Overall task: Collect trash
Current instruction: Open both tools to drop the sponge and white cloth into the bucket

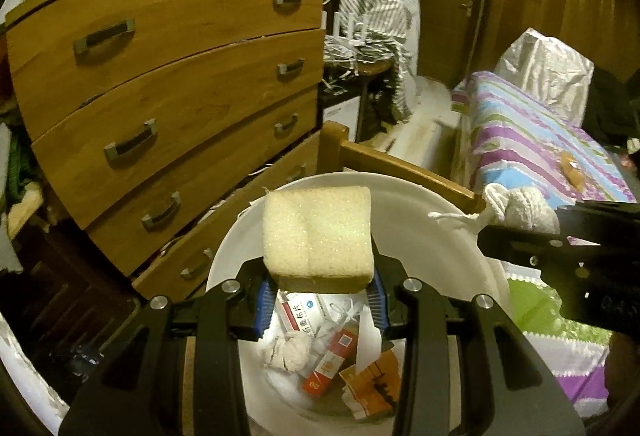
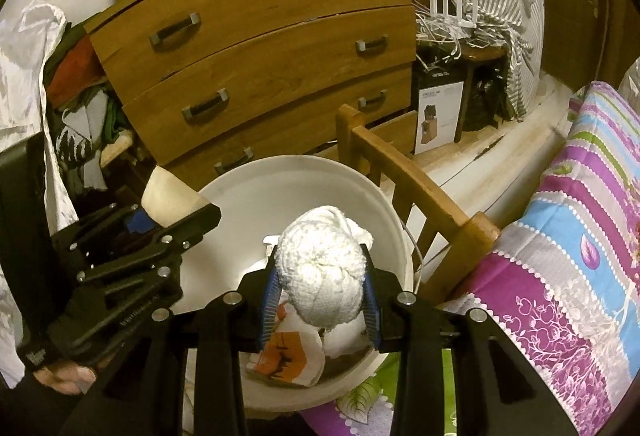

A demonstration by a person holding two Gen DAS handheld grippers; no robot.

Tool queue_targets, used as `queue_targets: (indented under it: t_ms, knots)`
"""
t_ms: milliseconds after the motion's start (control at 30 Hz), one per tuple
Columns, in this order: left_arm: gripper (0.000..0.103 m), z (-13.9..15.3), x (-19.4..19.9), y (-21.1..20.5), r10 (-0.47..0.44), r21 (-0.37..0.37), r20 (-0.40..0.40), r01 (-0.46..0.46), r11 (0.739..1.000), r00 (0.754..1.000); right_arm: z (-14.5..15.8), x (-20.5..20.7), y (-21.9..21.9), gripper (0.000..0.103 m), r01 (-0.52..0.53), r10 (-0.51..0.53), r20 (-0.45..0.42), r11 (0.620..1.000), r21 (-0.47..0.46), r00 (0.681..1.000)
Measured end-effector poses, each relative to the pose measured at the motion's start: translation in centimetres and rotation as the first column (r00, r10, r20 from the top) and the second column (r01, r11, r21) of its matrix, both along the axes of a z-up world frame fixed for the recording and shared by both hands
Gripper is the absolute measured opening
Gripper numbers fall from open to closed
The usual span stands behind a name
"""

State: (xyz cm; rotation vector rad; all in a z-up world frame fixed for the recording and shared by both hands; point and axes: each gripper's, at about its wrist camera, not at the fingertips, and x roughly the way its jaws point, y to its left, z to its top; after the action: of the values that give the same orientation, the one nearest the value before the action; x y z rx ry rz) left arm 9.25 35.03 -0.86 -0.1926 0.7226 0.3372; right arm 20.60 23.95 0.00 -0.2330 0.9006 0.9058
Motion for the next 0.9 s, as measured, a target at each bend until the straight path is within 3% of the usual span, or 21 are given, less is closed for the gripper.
queue_targets:
  t_ms: [400,433,467,500,533,733,900]
  knots:
    - [0.037,0.8,-0.5,1.1,-0.084,-0.064,0.029,0.086,0.994,0.996,0.9,-0.9,0.5,0.038,-0.053,0.053,0.030,0.999,0.000,0.998]
    - [0.040,0.8,-0.6,1.1,-0.089,-0.061,0.030,0.091,0.994,0.996,1.0,-0.9,0.6,0.040,-0.059,0.059,0.035,0.998,-0.001,0.998]
    - [0.050,0.7,-0.5,1.2,-0.087,-0.047,0.018,0.088,0.995,0.996,1.0,-0.9,0.6,0.047,-0.058,0.058,0.035,0.998,-0.003,0.998]
    - [0.074,0.5,-0.4,1.4,-0.065,-0.032,0.005,0.065,0.997,0.998,1.0,-0.8,0.6,0.052,-0.054,0.054,0.034,0.999,-0.001,0.998]
    - [0.082,0.5,-0.5,1.6,-0.043,-0.024,0.006,0.044,0.999,0.999,1.0,-0.7,0.5,0.052,-0.052,0.052,0.030,0.999,0.005,0.998]
    - [0.082,0.1,-0.8,2.5,-0.033,-0.055,0.014,0.034,0.998,0.999,0.6,-0.5,0.4,0.052,-0.038,0.038,0.017,0.999,0.004,0.999]
    - [0.082,0.0,-0.9,1.6,-0.030,-0.003,0.000,0.030,1.000,1.000,0.4,-0.6,0.1,0.052,-0.007,0.007,0.029,1.000,0.005,1.000]
